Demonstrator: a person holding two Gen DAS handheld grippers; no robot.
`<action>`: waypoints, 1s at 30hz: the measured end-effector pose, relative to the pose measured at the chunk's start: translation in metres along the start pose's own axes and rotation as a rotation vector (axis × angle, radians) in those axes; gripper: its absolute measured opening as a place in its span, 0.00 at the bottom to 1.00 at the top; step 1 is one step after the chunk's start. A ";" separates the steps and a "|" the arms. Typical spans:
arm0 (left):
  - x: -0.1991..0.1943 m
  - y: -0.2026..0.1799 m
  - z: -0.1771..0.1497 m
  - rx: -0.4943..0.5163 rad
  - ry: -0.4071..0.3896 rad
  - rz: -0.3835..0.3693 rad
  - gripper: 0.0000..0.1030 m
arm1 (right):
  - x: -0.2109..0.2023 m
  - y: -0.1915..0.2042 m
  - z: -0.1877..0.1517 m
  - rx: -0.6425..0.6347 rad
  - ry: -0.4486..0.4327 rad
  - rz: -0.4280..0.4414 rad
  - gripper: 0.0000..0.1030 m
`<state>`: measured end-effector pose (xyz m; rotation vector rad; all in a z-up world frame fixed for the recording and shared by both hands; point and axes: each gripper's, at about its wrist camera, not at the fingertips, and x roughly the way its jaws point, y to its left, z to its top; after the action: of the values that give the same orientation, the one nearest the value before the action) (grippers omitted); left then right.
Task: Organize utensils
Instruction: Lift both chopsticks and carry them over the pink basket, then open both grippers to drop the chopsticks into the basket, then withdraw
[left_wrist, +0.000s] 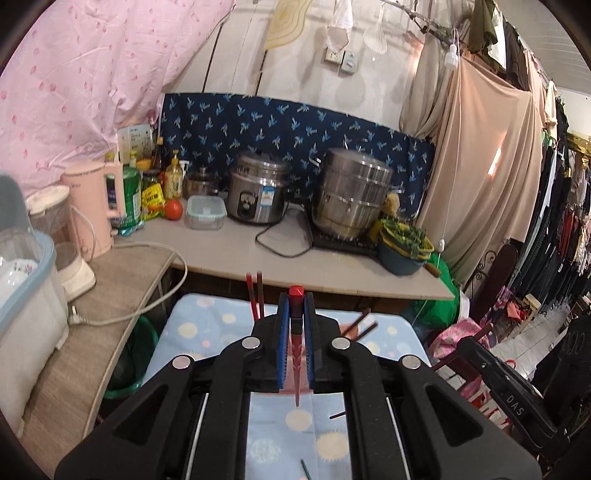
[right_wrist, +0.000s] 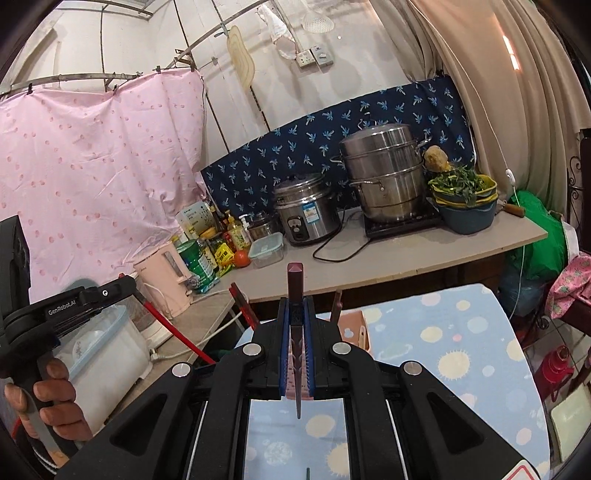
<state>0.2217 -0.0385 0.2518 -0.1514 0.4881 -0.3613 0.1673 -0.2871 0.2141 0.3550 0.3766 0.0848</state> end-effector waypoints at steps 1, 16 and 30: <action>0.002 -0.001 0.007 0.001 -0.014 -0.001 0.07 | 0.004 0.000 0.006 0.003 -0.010 0.001 0.07; 0.061 0.009 0.044 -0.001 -0.073 0.048 0.07 | 0.090 -0.009 0.045 0.046 -0.034 -0.032 0.07; 0.114 0.035 0.010 -0.035 0.044 0.069 0.07 | 0.151 -0.026 0.008 0.037 0.108 -0.094 0.07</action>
<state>0.3303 -0.0482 0.2035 -0.1604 0.5414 -0.2893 0.3107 -0.2921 0.1596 0.3700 0.5016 0.0054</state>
